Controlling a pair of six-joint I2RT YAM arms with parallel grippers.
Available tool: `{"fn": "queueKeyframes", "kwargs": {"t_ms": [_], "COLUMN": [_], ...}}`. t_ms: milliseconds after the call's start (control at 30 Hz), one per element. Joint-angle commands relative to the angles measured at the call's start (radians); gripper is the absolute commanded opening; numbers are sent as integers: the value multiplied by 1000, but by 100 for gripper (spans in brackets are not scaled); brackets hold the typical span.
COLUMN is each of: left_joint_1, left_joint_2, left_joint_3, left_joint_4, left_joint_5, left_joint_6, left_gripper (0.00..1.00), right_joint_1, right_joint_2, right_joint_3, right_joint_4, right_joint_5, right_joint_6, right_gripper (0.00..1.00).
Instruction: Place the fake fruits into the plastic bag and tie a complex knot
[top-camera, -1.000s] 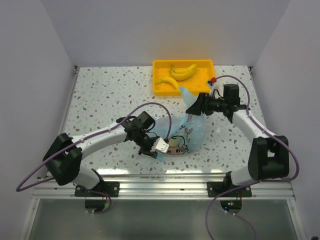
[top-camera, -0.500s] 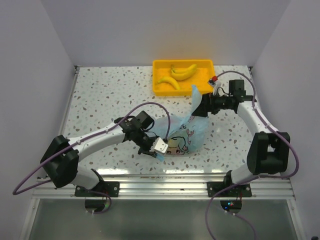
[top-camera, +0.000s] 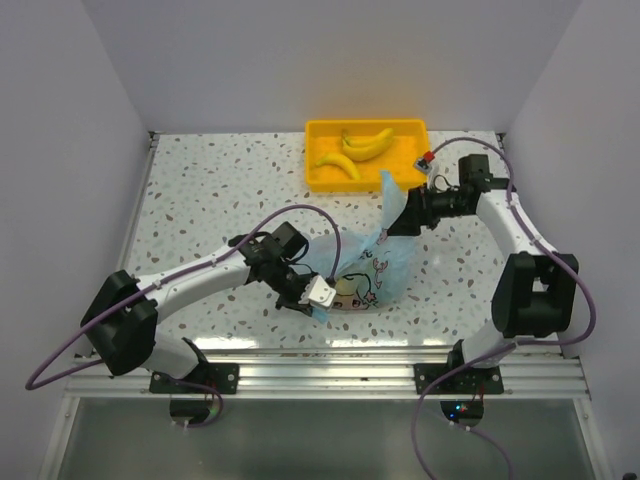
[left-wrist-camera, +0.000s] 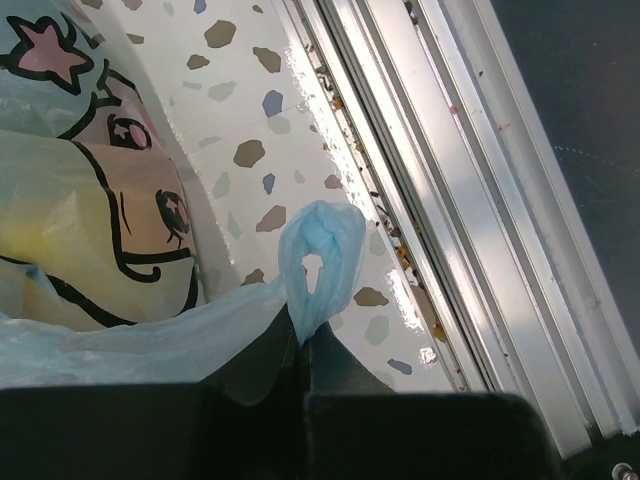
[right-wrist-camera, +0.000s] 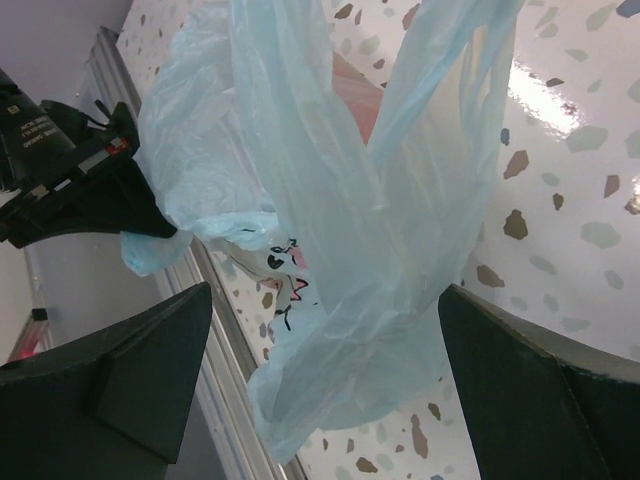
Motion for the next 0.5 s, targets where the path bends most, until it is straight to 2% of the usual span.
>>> {"fn": "queueKeyframes", "kwargs": {"t_ms": [0,67,167,200,267,300,333,400,467], "left_joint_1": [-2,-2,-2,-4,-2,-2,-4,-10,-22], "left_joint_2": [-17,-15,-20,-23,-29,-34,-37,-44,-52], "left_joint_3": [31,31,27,24,15,14,14,20,43], "left_joint_4": [-25,-26,-28,-28,-40,-46,-61,-78,-94], "left_joint_5": [28,30,38,38,38,41,42,48,50], "left_joint_6": [36,34,31,34,37,48,52,69,74], "left_gripper": [0,0,0,0,0,0,0,0,0], "right_joint_1": [5,6,6,8,8,8,9,12,44], "right_joint_2": [17,35,32,26,5,-3,-14,-43,-64], "right_joint_3": [-44,-53,-79,-88,-104,-110,-112,-101,-92], "right_joint_4": [68,147,319,370,483,509,533,539,481], "right_joint_5": [-77,-99,-103,-99,-74,-61,-33,-1,50], "right_joint_6": [15,63,194,231,325,340,395,408,364], "right_gripper": [99,99,91,77,57,32,19,3,0]}}
